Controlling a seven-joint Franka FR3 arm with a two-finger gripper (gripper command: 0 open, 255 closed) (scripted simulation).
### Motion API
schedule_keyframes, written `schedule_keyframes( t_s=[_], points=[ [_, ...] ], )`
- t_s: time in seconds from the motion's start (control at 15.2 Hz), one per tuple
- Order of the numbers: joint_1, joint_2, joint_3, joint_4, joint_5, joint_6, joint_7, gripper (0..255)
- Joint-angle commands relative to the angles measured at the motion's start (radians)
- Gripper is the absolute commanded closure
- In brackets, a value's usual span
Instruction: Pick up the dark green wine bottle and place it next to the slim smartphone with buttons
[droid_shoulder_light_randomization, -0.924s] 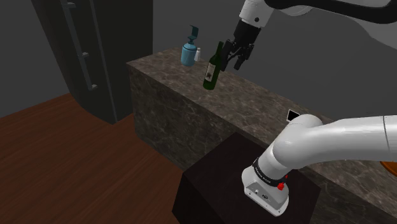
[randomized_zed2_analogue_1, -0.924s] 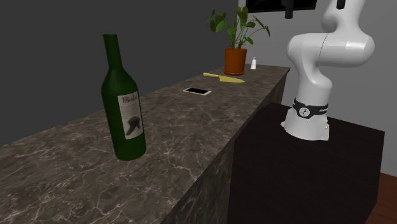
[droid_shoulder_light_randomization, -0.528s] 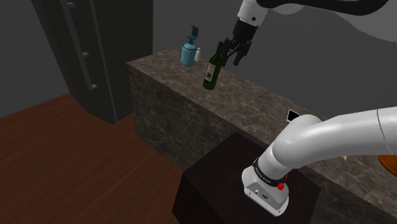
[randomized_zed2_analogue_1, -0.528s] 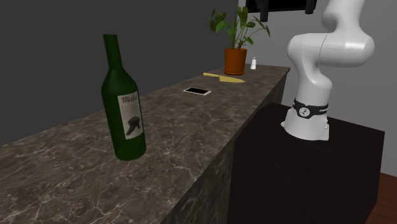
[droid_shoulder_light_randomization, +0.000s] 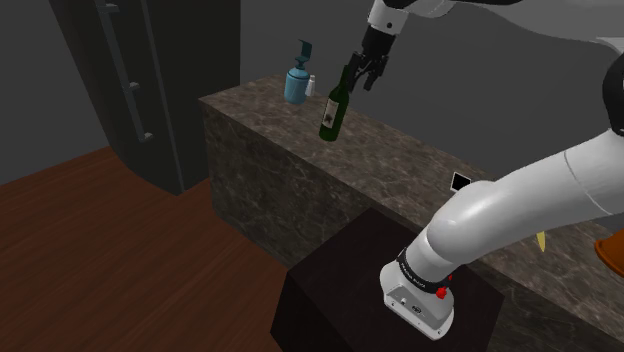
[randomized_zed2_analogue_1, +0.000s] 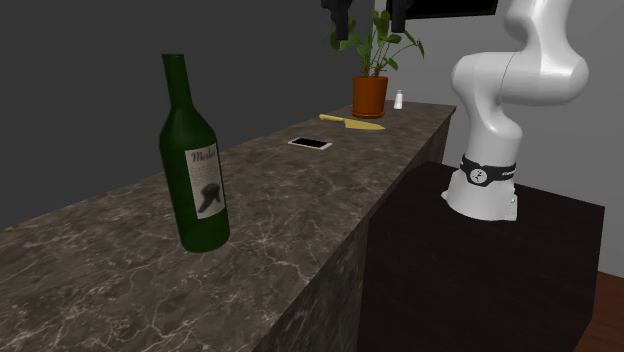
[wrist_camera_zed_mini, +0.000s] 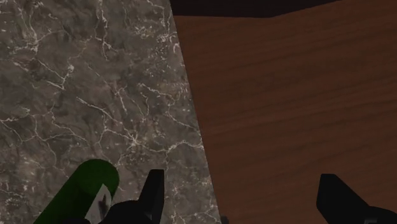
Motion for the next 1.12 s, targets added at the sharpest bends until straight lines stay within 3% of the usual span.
schedule_keyframes(
  t_s=[0.0,0.59,1.06],
  points=[
    [-0.005,0.066,-0.024,0.06,-0.007,0.006,-0.041,0],
    [-0.041,0.383,-0.116,0.376,0.018,0.006,-0.225,0],
    [-0.112,0.674,-0.154,0.732,0.086,-0.062,-0.357,0]
  ],
)
